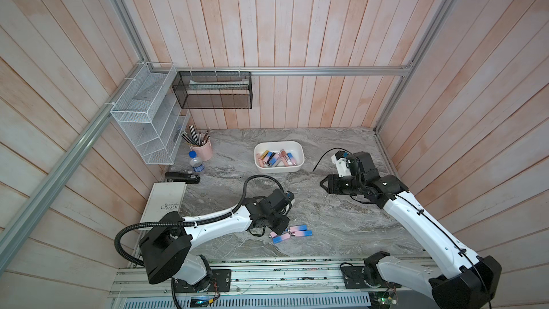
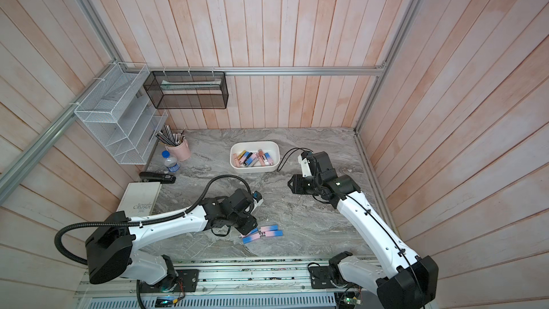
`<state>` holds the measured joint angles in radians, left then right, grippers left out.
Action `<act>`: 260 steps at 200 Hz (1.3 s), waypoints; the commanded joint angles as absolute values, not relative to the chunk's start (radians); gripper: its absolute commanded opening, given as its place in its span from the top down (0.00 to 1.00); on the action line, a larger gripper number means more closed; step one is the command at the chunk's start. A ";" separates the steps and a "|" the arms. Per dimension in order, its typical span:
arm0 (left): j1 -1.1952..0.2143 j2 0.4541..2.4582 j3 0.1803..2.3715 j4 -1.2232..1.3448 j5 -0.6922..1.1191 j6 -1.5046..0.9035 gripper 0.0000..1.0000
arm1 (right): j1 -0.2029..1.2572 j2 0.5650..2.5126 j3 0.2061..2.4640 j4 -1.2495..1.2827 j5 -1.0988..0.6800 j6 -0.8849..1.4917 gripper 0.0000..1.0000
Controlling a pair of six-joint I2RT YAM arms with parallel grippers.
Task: Put the lipstick into the storage box
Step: Pick up the lipstick at the center of the board.
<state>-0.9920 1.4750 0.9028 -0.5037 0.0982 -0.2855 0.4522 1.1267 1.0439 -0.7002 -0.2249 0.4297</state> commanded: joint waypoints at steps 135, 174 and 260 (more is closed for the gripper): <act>-1.028 1.473 0.808 -0.495 0.055 -0.351 0.58 | 0.843 0.938 0.811 -0.694 -0.222 0.798 0.56; -1.027 1.475 0.774 -0.466 0.057 -0.356 0.58 | 0.896 0.898 0.799 -0.715 -0.175 0.858 0.56; -1.027 1.574 0.792 -0.430 0.063 -0.328 0.59 | 0.907 0.883 0.807 -0.734 -0.128 0.867 0.56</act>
